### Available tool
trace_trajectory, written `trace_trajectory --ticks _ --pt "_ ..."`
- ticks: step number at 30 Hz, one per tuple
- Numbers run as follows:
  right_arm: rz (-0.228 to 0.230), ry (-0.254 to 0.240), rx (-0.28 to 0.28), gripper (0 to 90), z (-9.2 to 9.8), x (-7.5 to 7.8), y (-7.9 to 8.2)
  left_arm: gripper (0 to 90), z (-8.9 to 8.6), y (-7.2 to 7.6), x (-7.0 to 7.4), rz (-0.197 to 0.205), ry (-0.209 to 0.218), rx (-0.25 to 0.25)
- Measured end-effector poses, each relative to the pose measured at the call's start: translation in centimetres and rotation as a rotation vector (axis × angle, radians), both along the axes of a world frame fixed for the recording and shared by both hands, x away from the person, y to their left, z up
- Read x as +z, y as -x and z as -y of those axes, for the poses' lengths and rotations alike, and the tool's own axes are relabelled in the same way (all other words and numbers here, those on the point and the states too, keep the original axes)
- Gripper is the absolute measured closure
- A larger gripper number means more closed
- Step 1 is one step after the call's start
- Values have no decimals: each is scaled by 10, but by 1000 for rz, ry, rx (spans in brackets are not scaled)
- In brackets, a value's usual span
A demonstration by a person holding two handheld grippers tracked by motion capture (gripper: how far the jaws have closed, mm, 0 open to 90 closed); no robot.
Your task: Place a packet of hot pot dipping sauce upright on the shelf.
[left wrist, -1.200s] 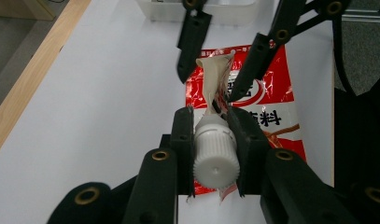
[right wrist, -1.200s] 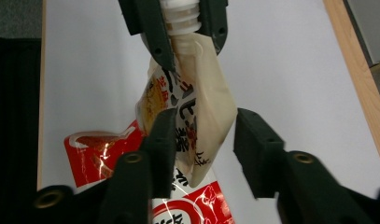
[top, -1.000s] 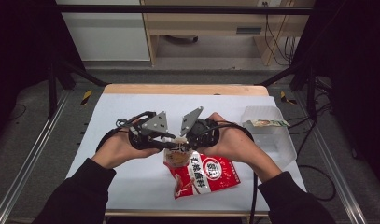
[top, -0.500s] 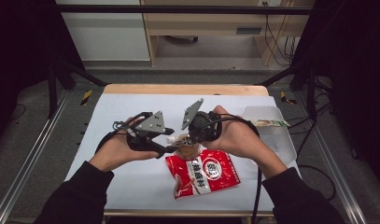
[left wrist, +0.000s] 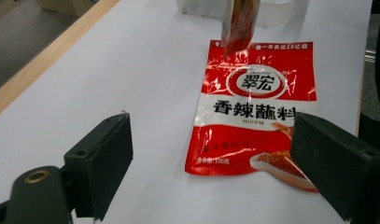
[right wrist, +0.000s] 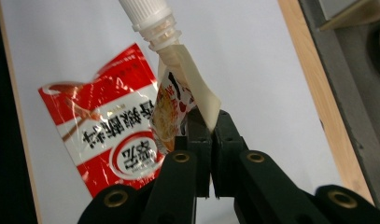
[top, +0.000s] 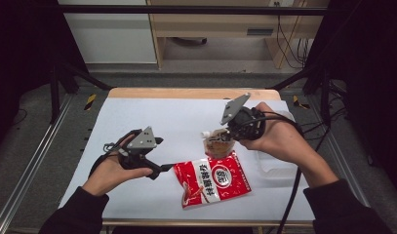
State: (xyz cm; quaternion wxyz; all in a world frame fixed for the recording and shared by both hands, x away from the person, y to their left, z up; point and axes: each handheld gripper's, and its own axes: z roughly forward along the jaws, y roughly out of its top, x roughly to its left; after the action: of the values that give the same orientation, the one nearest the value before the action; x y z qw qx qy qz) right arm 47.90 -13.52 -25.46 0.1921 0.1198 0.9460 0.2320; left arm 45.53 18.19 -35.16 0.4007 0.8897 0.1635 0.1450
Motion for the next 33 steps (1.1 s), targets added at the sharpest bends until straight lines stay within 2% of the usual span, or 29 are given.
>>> trace_trajectory --ticks 2,5,9,18,23,33 --pt "7 -1 -22 885 13 3 1 125 -7 5 -9 -2 7 19" --pt "10 -12 -53 885 31 5 3 124 -18 12 -19 4 -6 40" --pt "16 -12 -90 885 54 7 5 115 -29 19 -30 1 18 70" --pt "21 -21 -164 885 93 3 3 107 -49 22 -46 -16 45 116" --pt "14 -17 -194 885 106 -1 0 107 -56 22 -50 -25 49 133" --pt "18 4 -214 885 122 0 0 107 -66 24 -55 -36 66 155"
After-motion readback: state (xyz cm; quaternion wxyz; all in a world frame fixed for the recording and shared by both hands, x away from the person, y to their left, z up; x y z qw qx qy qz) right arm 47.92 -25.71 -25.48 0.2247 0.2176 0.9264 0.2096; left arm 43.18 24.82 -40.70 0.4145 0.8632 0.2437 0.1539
